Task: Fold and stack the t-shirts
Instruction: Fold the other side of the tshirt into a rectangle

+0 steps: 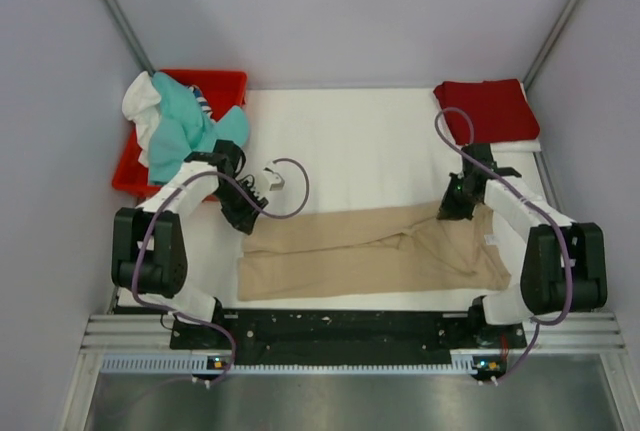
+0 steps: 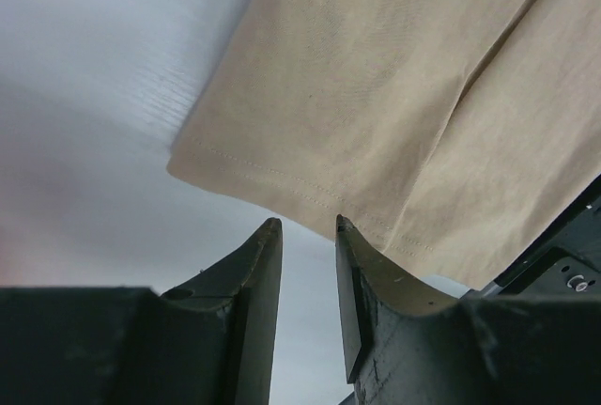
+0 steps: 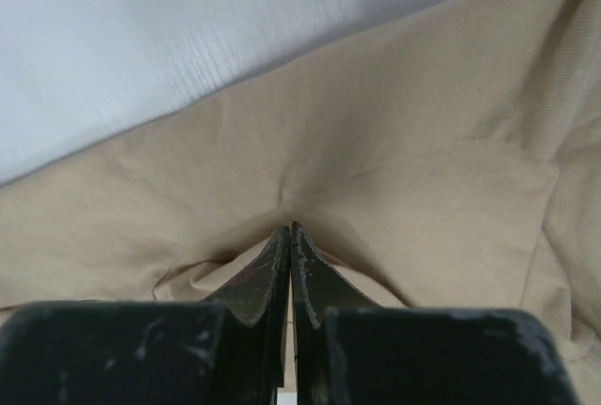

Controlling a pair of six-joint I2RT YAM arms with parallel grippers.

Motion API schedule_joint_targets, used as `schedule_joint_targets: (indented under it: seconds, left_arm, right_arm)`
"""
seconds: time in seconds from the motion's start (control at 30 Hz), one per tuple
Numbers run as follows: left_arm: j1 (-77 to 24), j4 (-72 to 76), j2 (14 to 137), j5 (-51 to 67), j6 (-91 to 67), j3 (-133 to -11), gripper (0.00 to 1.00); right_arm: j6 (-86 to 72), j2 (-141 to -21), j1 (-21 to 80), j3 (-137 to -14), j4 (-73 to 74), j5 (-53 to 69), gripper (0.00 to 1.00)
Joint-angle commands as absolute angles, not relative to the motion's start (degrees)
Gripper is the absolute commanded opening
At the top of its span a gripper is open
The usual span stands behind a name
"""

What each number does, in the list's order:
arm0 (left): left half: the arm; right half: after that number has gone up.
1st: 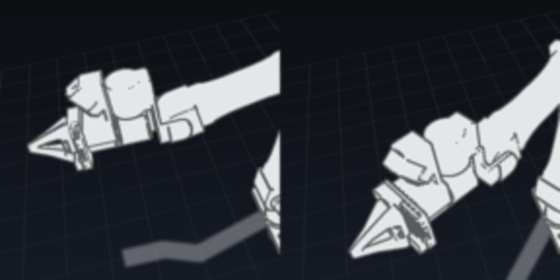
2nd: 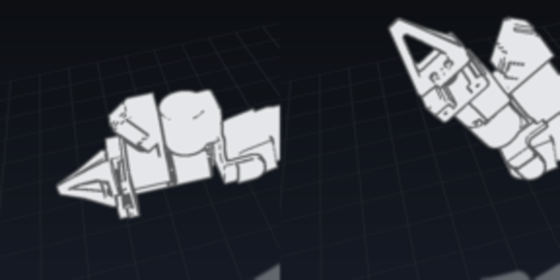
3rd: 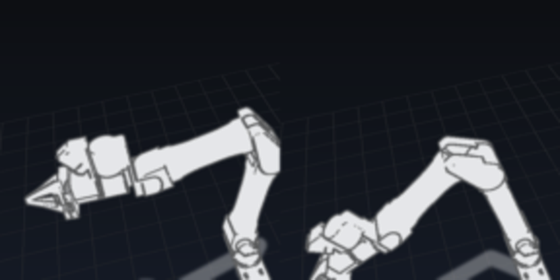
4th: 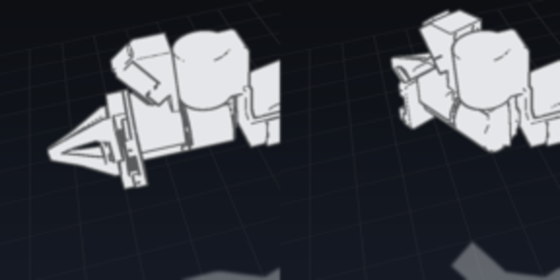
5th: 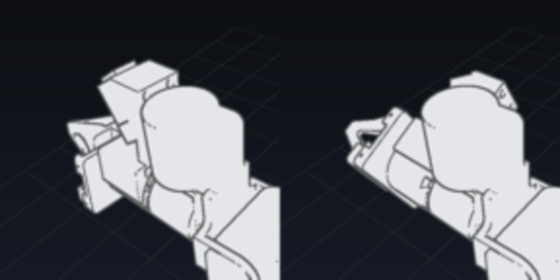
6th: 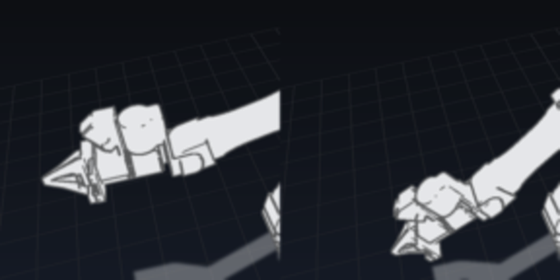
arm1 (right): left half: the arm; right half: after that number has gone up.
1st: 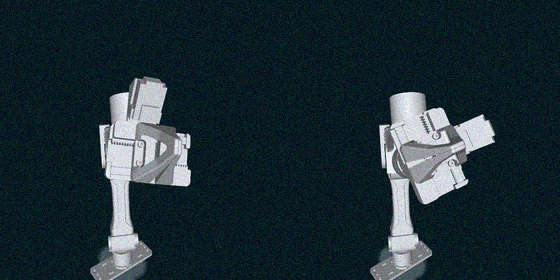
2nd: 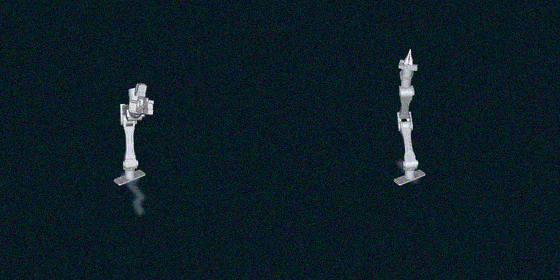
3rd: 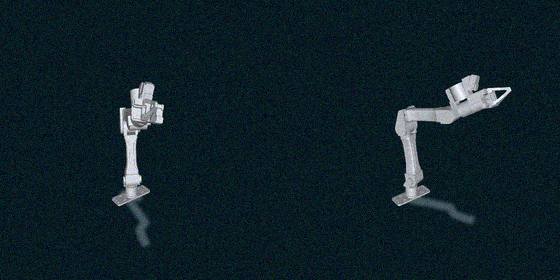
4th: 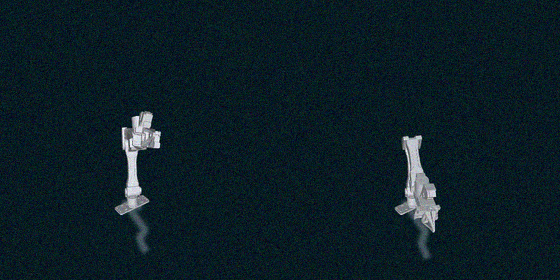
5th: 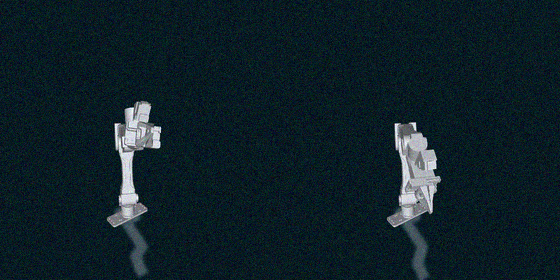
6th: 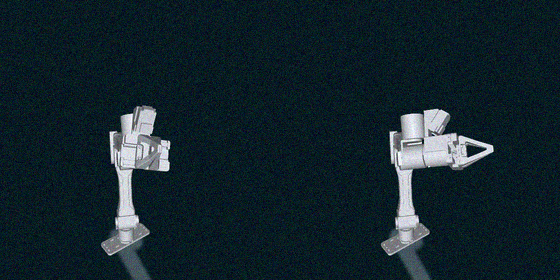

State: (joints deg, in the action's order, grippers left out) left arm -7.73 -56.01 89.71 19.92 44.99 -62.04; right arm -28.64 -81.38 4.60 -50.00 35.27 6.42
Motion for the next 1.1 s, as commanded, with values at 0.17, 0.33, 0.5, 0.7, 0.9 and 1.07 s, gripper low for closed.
schedule_joint_targets:
  seconds: [0.17,0.33,0.5,0.7,0.9,1.07]
  left_arm:
    - [-8.3,-53.4,89.6,21.4,43.2,-60.9,0.34]
    - [-8.3,-53.6,89.0,20.8,43.3,-60.8,0.34]
    - [-8.3,-54.2,89.2,20.9,43.1,-62.5,0.34]
    - [-8.3,-54.8,88.9,20.7,43.7,-63.4,0.34]
    - [-8.3,-54.1,87.8,19.6,43.1,-62.0,0.34]
    - [-8.3,-50.0,87.2,16.1,38.8,-61.4,0.37]
  right_arm:
    - [-23.9,-83.9,6.8,-48.8,31.6,9.9,0.00]
    - [-27.7,-79.1,9.8,-42.9,34.4,15.2,0.00]
    - [-36.3,-73.8,23.8,-38.0,39.3,11.6,0.00]
    - [-39.1,-68.6,31.0,-43.3,47.4,10.6,0.00]
    - [-32.8,-74.7,25.8,-53.0,48.6,2.4,0.00]
    - [-29.4,-79.5,13.7,-55.5,43.2,-3.9,0.00]
